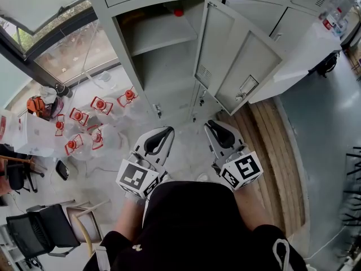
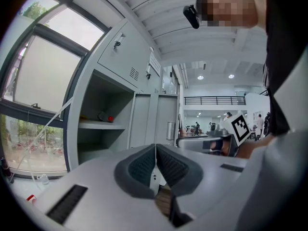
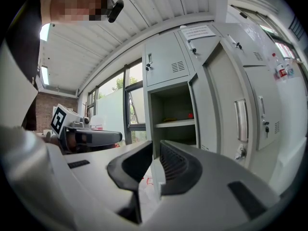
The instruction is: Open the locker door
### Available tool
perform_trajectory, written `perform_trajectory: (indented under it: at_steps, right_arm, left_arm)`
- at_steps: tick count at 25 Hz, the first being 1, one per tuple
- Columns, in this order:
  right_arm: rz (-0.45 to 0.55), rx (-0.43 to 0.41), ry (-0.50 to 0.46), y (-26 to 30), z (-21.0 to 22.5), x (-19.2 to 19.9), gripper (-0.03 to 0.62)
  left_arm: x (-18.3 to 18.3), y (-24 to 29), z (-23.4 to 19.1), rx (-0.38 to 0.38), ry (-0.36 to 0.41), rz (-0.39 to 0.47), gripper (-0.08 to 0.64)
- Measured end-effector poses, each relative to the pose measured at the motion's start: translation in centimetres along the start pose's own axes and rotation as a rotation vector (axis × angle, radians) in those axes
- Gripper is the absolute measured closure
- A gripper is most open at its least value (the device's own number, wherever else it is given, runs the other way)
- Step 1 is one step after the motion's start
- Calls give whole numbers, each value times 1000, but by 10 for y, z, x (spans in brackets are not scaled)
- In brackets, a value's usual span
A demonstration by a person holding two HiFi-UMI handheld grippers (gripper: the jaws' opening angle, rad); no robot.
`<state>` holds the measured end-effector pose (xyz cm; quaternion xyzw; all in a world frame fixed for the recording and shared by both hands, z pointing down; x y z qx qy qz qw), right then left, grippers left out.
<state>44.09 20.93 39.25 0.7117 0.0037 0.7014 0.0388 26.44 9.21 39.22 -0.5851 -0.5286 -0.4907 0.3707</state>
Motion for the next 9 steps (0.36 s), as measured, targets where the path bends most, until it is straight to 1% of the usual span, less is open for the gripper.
perform_trajectory:
  at_steps: [9]
  right_arm:
    - [-14, 3, 16, -6, 3, 8, 532]
  left_arm:
    - [5, 3, 5, -3, -5, -16, 535]
Point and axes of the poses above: the fingertips, and each gripper's own axes: y forward along the fingers, z to its right, x out of its underside, the point moved 8 cm from there along -y, backward along the fingers, and after that the axes turned 7 degrees about -y, right-handed, at the moved point
